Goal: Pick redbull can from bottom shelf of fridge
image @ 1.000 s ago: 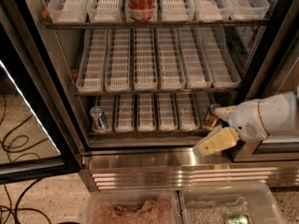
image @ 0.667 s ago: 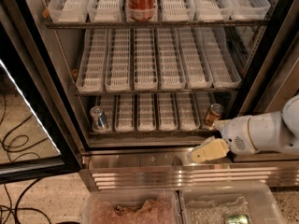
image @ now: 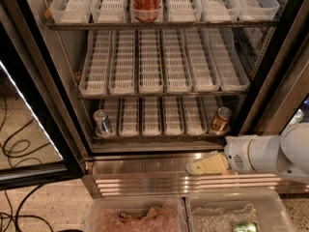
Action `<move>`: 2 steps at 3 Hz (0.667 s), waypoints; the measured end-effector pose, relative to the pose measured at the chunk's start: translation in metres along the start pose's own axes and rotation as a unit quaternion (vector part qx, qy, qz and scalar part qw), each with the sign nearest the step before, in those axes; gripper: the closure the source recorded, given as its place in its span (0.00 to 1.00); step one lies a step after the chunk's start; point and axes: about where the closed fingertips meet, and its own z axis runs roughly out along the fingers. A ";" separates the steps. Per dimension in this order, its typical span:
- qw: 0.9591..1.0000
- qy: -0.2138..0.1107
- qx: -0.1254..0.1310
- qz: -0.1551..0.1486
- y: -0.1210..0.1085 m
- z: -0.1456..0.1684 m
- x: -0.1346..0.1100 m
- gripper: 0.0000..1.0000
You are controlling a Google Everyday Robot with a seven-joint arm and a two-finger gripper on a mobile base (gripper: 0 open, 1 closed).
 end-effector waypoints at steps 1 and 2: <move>1.000 0.000 0.004 0.010 -0.001 0.005 0.001 0.00; 0.999 -0.035 0.006 0.030 0.010 0.027 -0.007 0.00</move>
Offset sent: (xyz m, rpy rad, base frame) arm 0.0526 0.0615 -0.0066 0.1458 -0.1699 -0.1700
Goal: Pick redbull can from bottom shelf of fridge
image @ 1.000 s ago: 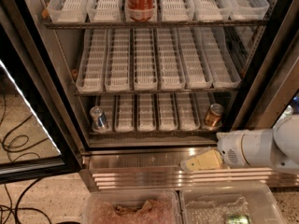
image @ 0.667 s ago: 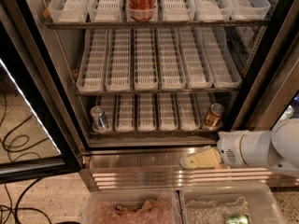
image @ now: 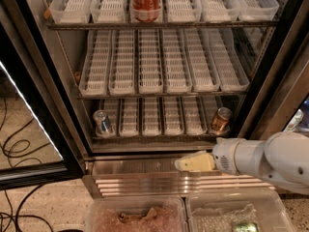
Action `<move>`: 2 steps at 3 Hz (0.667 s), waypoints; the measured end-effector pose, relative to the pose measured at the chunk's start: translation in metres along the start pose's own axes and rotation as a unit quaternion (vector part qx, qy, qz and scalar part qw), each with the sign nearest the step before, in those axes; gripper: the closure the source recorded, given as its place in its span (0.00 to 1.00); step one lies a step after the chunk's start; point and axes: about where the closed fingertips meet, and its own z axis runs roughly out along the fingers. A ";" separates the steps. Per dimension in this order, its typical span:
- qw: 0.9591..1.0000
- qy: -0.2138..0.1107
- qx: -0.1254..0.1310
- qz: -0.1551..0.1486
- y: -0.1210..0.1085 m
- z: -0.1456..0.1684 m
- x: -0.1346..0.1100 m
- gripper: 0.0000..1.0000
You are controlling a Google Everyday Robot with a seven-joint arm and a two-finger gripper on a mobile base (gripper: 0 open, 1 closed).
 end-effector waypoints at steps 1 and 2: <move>0.998 -0.057 -0.034 0.001 0.028 0.043 -0.036 0.00; 0.998 -0.057 -0.034 0.001 0.028 0.043 -0.036 0.00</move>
Offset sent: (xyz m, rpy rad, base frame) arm 0.0226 0.0318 0.0035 0.0718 -0.0560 0.0019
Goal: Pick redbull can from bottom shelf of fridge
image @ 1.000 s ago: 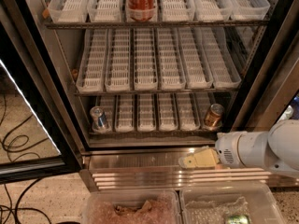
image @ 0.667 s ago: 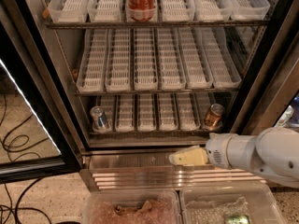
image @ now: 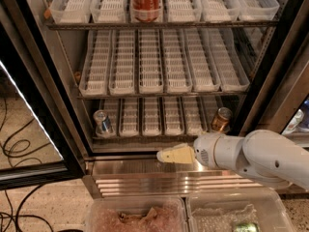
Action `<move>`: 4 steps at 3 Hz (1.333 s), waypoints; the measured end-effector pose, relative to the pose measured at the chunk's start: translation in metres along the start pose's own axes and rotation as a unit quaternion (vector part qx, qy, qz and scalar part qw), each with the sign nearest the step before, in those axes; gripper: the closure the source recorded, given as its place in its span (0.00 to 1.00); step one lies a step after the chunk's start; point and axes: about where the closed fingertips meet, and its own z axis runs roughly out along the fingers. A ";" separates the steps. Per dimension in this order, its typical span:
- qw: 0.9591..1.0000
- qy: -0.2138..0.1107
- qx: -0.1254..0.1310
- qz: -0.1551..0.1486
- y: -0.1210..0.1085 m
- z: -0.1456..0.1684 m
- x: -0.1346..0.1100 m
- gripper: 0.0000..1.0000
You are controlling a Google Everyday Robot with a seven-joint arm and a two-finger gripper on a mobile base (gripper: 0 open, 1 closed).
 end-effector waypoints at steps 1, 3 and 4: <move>0.999 -0.034 -0.008 0.019 0.000 0.005 -0.003 0.00; 0.979 -0.183 0.047 0.074 -0.061 -0.015 -0.025 0.00; 0.979 -0.183 0.047 0.074 -0.061 -0.015 -0.025 0.00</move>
Offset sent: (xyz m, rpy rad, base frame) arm 0.0410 0.0006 -0.0013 1.0315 -0.3946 -0.2644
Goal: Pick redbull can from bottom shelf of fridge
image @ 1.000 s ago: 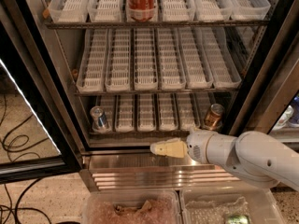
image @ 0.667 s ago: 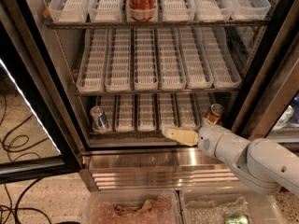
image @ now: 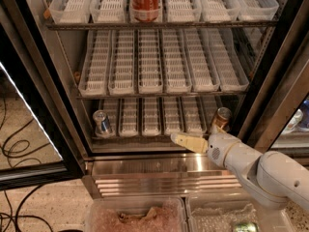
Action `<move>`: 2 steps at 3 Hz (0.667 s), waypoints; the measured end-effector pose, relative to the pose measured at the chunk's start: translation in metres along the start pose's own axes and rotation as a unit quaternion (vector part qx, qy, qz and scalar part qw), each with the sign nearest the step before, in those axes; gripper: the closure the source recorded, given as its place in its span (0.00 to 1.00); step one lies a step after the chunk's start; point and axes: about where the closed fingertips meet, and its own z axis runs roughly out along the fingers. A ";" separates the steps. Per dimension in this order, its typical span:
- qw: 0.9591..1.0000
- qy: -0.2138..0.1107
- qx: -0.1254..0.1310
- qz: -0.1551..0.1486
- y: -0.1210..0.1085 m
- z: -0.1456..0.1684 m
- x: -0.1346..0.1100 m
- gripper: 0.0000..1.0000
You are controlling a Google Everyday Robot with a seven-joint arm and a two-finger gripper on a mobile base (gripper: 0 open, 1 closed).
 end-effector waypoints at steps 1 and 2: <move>1.000 0.002 0.019 -0.008 0.002 0.017 0.009 0.00; 0.999 -0.018 0.038 -0.002 0.011 0.051 0.023 0.00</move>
Offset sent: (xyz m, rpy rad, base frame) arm 0.0566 0.0655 -0.0625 0.0210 -0.0396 -0.2061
